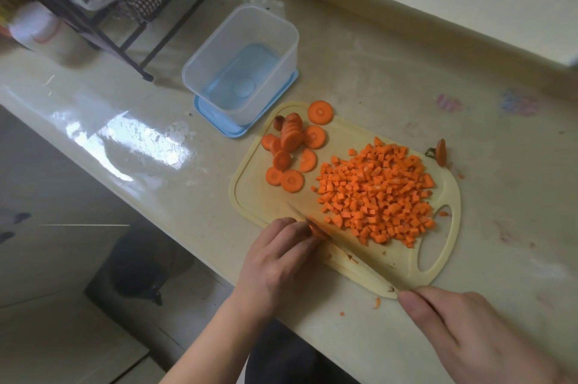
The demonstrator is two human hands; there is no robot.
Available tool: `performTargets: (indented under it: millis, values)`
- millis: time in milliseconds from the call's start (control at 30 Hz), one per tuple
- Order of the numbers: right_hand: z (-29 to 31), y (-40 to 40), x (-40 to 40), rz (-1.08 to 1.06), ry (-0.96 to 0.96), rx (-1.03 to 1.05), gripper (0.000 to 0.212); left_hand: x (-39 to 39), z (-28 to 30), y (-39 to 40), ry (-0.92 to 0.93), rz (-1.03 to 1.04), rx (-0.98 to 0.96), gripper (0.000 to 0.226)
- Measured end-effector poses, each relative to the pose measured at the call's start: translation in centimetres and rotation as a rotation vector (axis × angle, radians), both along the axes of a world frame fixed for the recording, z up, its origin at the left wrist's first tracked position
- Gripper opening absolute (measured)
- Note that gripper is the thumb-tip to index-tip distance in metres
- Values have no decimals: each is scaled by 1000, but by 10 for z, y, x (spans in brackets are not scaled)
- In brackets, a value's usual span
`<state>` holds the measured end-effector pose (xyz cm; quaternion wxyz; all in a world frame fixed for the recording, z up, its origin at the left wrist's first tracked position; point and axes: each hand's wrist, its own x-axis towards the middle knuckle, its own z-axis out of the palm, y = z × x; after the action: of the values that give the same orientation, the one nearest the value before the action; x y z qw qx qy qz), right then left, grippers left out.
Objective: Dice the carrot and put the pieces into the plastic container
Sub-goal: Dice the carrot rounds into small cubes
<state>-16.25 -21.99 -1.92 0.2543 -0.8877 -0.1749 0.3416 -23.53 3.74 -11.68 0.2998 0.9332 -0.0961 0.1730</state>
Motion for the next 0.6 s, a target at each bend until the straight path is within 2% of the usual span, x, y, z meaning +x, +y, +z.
performTargets:
  millis: [233, 367, 467, 600]
  values:
    - [1, 2, -1, 83, -9, -125, 107, 2, -4, -3, 12, 9, -42, 36]
    - [-4, 20, 0, 124, -40, -137, 92, 2, -5, -5, -1, 15, -55, 34]
    - [-10, 28, 6, 91, -38, -30, 76, 3, -3, -4, -5, 24, -54, 30]
    - [-7, 21, 15, -31, 2, 86, 71, -1, -4, -4, -4, 39, -49, 28]
